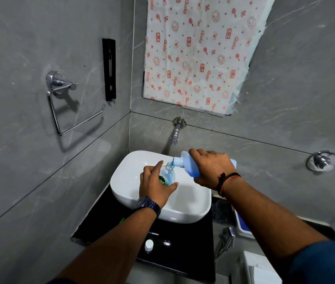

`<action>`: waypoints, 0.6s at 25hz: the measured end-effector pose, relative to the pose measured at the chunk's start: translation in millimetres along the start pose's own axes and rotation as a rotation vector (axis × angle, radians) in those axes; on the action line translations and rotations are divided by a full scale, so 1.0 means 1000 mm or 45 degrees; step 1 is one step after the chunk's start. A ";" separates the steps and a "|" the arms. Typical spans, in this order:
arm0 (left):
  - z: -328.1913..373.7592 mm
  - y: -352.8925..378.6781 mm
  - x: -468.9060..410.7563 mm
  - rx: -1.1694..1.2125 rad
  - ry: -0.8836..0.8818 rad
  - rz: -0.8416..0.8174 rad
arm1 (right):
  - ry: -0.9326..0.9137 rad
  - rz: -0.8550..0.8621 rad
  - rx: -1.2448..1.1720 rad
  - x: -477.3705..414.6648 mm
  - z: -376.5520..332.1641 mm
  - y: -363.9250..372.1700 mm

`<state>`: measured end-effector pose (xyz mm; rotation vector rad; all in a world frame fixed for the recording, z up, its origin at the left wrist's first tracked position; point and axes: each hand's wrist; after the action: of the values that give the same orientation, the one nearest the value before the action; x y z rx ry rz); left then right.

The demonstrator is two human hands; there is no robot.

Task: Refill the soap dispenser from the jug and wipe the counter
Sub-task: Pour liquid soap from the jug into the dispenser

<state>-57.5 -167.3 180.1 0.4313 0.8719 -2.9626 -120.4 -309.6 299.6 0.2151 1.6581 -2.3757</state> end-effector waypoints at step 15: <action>0.002 -0.001 -0.001 -0.005 -0.015 -0.009 | 0.002 0.007 0.009 -0.001 0.001 0.001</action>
<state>-57.3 -167.8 182.4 0.4115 0.8802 -2.9661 -119.0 -310.9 299.6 0.2226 1.6477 -2.3783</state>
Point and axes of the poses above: each hand's wrist, its own x-axis away from the middle knuckle, its own y-axis out of the palm, z = x × y, and after that the axes turned 1 degree about -y, right-handed
